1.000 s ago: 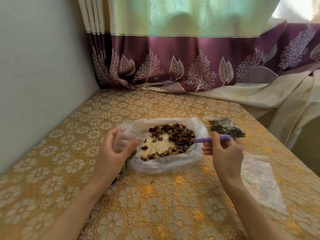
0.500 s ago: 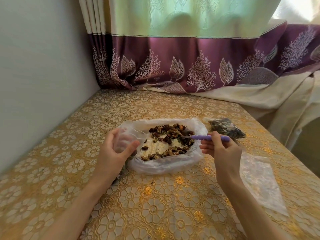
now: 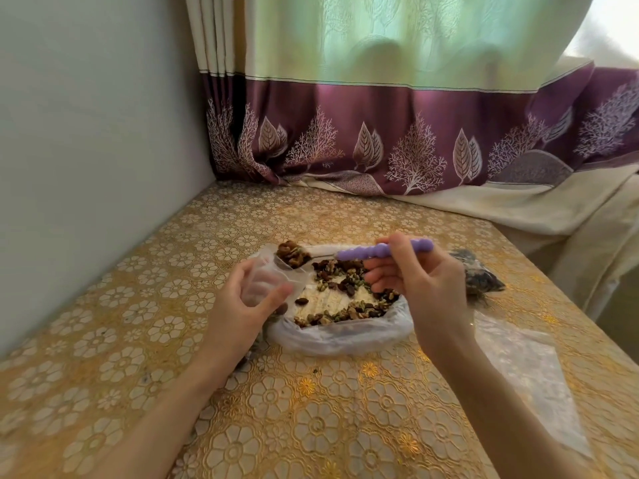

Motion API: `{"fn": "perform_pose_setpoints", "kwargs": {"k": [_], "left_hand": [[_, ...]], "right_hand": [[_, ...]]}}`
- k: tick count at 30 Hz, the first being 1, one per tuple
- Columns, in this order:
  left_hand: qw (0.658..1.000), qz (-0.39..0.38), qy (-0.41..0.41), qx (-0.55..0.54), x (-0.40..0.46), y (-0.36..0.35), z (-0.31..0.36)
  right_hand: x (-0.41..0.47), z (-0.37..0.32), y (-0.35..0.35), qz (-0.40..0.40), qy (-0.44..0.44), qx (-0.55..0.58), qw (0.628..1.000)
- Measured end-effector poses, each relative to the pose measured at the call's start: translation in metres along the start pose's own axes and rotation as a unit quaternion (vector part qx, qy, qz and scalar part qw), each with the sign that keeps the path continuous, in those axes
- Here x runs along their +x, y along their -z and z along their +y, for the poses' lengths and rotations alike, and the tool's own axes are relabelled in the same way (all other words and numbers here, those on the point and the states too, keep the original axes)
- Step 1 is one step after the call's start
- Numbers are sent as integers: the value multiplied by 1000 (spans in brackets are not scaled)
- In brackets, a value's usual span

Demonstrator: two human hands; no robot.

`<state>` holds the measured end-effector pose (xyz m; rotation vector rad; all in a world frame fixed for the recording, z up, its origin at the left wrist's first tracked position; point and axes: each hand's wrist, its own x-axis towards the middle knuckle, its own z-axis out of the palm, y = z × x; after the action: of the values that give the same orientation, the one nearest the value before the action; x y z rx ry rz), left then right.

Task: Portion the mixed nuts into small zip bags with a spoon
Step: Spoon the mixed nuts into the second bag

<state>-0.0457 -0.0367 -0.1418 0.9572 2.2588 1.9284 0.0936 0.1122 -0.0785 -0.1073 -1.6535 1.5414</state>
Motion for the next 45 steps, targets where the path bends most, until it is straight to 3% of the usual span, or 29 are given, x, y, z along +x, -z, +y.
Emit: {"fn": "perform_pose_setpoints", "kwargs": {"k": [4, 9, 16, 21, 25, 30, 45], "left_hand": [[999, 9, -2, -53, 2, 0, 2], [995, 34, -7, -89, 2, 3, 6], [994, 47, -20, -98, 5, 11, 6], [990, 77, -23, -112, 6, 15, 6], [989, 86, -22, -122, 7, 17, 7], [988, 85, -16, -125, 7, 16, 7], [996, -22, 5, -85, 9, 12, -10]], "right_hand": [[-2, -1, -13, -76, 36, -47, 995], [-1, -1, -12, -102, 21, -20, 994], [6, -2, 0, -7, -29, 114, 993], [5, 16, 27, 112, -82, 52, 989], [-5, 38, 44, 120, -137, -39, 982], [-5, 54, 53, 171, -208, -29, 963], [15, 72, 47, 212, -202, 6, 956]]}}
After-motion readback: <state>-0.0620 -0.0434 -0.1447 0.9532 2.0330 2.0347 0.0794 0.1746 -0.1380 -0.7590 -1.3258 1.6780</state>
